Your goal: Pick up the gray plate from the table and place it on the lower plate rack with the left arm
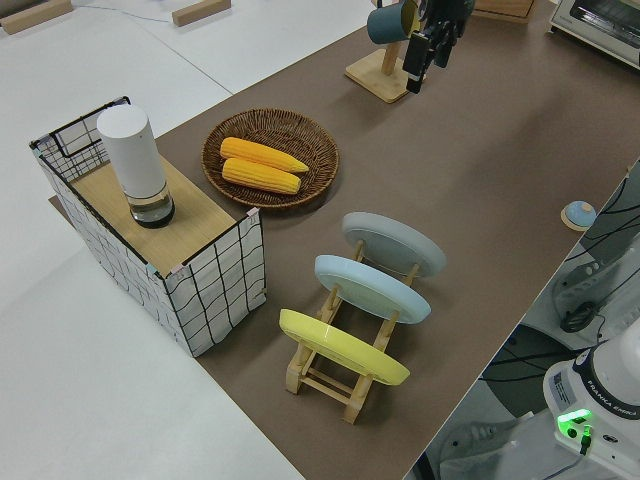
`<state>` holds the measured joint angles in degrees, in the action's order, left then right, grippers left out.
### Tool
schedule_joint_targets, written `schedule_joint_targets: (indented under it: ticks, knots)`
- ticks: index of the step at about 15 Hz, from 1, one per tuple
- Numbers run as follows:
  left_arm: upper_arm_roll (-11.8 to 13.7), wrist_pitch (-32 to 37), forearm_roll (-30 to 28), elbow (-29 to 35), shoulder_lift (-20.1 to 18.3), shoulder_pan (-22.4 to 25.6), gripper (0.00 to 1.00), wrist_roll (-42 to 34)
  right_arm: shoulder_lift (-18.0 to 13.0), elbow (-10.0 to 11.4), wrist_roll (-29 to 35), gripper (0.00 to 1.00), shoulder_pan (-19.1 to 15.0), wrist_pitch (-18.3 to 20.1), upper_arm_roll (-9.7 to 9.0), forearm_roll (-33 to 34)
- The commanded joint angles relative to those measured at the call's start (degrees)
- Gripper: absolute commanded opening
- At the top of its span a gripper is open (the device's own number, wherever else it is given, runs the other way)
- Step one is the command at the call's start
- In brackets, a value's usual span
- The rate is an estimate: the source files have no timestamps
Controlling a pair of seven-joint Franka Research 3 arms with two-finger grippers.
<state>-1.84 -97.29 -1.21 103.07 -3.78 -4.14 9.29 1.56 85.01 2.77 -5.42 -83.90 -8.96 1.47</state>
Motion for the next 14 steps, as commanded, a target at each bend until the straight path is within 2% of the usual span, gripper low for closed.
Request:
schedule_joint_targets:
  ticks: [1, 5, 8, 14]
  knots:
    - [-1.06, 0.87, 0.59, -0.15, 0.01, 1.42, 1.0, -0.59, 0.02, -0.37, 0.22, 0.983, 0.41, 0.05, 0.34, -0.15]
    - [-1.58, 1.04, 1.03, -0.06, 0.09, 1.94, 1.0, -0.68, 0.02, -0.37, 0.22, 0.983, 0.41, 0.14, 0.34, -0.15]
    - [-5.27, 1.04, 1.03, -0.15, 0.09, 5.8, 1.0, -0.68, 0.02, -0.37, 0.22, 0.983, 0.41, 0.05, 0.34, -0.15]
    - [-5.54, 1.04, 1.03, -0.15, 0.09, 5.28, 1.0, -0.59, 0.02, -0.37, 0.22, 0.983, 0.41, 0.14, 0.34, -0.15]
